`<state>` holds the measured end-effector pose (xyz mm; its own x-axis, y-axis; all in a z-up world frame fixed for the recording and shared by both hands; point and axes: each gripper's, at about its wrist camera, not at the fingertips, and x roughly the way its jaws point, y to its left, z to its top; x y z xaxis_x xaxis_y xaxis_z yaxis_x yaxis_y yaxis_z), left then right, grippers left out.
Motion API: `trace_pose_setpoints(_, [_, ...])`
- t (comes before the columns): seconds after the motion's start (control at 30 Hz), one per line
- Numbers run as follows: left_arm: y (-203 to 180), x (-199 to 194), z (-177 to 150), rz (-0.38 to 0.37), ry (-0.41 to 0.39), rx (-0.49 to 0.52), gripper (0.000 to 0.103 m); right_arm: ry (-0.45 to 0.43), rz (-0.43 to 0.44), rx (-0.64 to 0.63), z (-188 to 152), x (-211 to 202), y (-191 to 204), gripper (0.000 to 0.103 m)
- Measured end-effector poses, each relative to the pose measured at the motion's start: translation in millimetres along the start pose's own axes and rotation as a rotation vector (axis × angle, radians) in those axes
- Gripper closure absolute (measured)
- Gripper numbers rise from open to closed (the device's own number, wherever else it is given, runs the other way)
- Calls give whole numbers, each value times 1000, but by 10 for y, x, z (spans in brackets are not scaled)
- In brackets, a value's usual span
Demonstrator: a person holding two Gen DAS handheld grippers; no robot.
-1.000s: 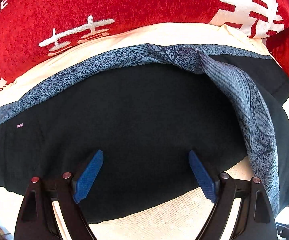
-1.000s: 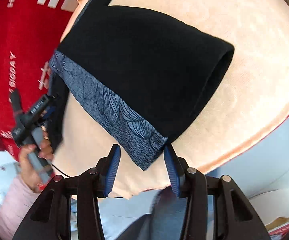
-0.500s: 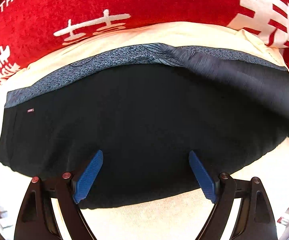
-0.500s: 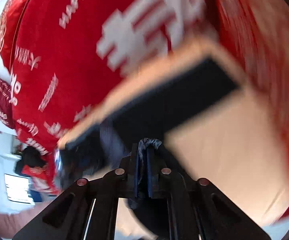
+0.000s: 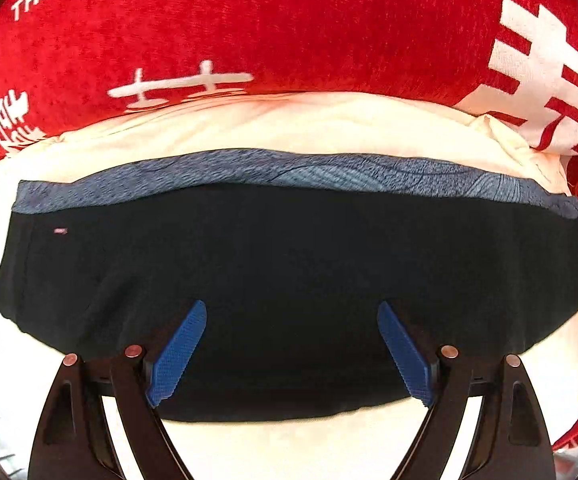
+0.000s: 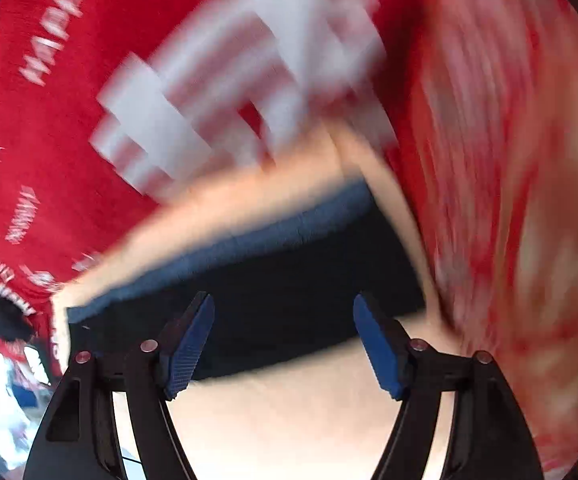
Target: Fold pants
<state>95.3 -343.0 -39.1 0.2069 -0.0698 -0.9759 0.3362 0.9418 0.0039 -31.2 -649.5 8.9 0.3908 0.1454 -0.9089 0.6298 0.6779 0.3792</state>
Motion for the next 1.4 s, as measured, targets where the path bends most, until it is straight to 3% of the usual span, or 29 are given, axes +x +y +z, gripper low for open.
trace_pose_setpoints(0.07, [-63, 100, -1, 7, 20, 8, 14, 4, -19, 85, -53, 245, -211, 53])
trace_pose_setpoints(0.17, [-119, 147, 6, 17, 36, 18, 14, -12, -4, 143, 20, 432, -332, 95])
trace_pose_setpoints(0.27, [-131, 173, 45, 43, 56, 27, 14, -101, 24, 39, 127, 183, -182, 95])
trace_pose_setpoints(0.33, [-141, 126, 77, 40, 66, 22, 14, -42, -37, 16, 187, 258, -215, 90])
trace_pose_setpoints(0.4, [-205, -20, 168, 22, 41, 31, 14, 80, -135, -7, 161, 368, -263, 87])
trace_pose_setpoints(0.57, [-516, -58, 490, -5, -8, 60, 14, -54, -58, -128, 12, -71, 71, 87])
trace_pose_setpoints(0.7, [-857, 326, 832, -10, 5, 19, 14, -36, 5, -323, 349, 344, 644, 87])
trace_pose_setpoints(0.77, [-967, 550, 880, 38, 13, 0, 14, -10, 57, -335, 524, 690, 812, 87])
trace_pose_setpoints(0.83, [-992, 614, 886, 67, -40, -11, 14, 44, 102, -306, 559, 984, 854, 87])
trace_pose_setpoints(0.87, [-981, 614, 889, 72, -45, -10, 14, 70, 87, -300, 574, 1135, 839, 88])
trace_pose_setpoints(0.93, [-810, 597, 909, 75, -41, -14, 14, 21, 94, -311, 651, 1131, 724, 93])
trace_pose_setpoints(1.0, [-576, 553, 868, 137, -35, 3, 14, -25, -12, -299, 709, 996, 544, 93])
trace_pose_setpoints(1.07, [-328, 453, 826, 139, -10, -31, 14, -45, -138, -253, 794, 889, 232, 93])
trace_pose_setpoints(1.2, [167, 117, 607, 194, 8, -47, 14, -5, -55, -119, 704, 609, -26, 86])
trace_pose_setpoints(1.23, [265, 51, 544, 206, 10, -51, 14, 13, 11, -111, 596, 552, 18, 86])
trace_pose_setpoints(1.33, [785, -144, 328, 222, 25, -97, 14, 85, 173, -111, 124, 488, 331, 78])
trace_pose_setpoints(1.4, [1079, -217, 204, 232, 36, -133, 14, 162, 308, -124, -288, 551, 691, 64])
